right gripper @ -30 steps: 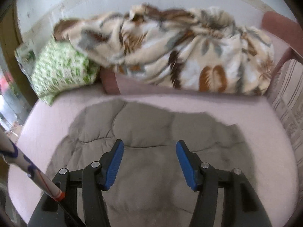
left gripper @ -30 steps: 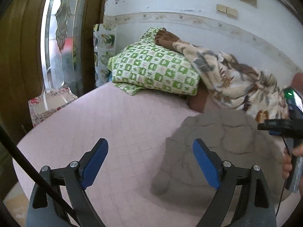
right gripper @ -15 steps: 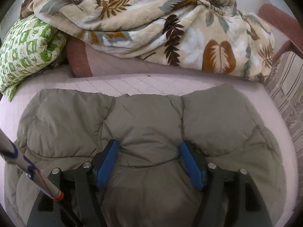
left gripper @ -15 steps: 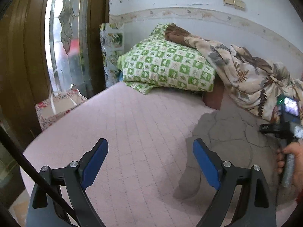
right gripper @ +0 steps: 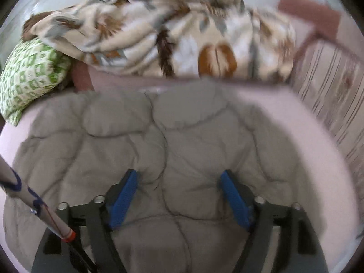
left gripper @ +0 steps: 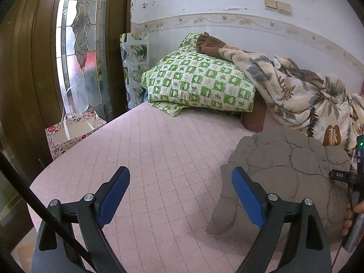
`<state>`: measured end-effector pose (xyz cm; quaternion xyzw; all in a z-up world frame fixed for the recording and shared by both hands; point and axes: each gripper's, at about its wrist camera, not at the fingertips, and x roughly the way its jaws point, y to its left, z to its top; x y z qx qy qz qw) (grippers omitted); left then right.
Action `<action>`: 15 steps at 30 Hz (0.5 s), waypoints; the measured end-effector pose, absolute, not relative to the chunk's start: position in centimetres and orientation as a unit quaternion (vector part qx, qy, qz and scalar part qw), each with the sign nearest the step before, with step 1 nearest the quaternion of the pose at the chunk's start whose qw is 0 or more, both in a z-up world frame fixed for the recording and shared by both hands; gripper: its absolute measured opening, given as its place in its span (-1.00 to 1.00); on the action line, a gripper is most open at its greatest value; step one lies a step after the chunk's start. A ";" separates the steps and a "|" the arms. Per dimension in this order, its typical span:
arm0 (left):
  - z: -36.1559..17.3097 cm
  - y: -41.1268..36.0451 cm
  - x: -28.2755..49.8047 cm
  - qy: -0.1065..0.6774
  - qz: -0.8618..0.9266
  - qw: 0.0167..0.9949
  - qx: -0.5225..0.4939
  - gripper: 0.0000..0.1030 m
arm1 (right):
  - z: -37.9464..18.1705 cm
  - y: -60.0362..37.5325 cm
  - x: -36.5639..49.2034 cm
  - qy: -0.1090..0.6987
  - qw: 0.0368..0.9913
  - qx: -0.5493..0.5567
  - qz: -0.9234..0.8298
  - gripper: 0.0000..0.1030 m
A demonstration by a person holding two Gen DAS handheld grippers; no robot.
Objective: Fold large clothes
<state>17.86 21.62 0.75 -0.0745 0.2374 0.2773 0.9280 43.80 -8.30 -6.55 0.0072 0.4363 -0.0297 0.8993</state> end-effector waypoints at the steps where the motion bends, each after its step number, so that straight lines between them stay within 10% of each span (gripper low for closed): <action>1: 0.8 21.6 17.9 0.236 0.280 0.928 -0.072 0.75 | -7.3 -8.3 44.3 0.437 0.899 0.007 -0.033 0.71; 15: 0.4 22.6 17.9 0.247 0.292 0.919 -0.089 0.75 | -1.8 -3.4 37.7 0.385 0.921 -0.005 0.050 0.67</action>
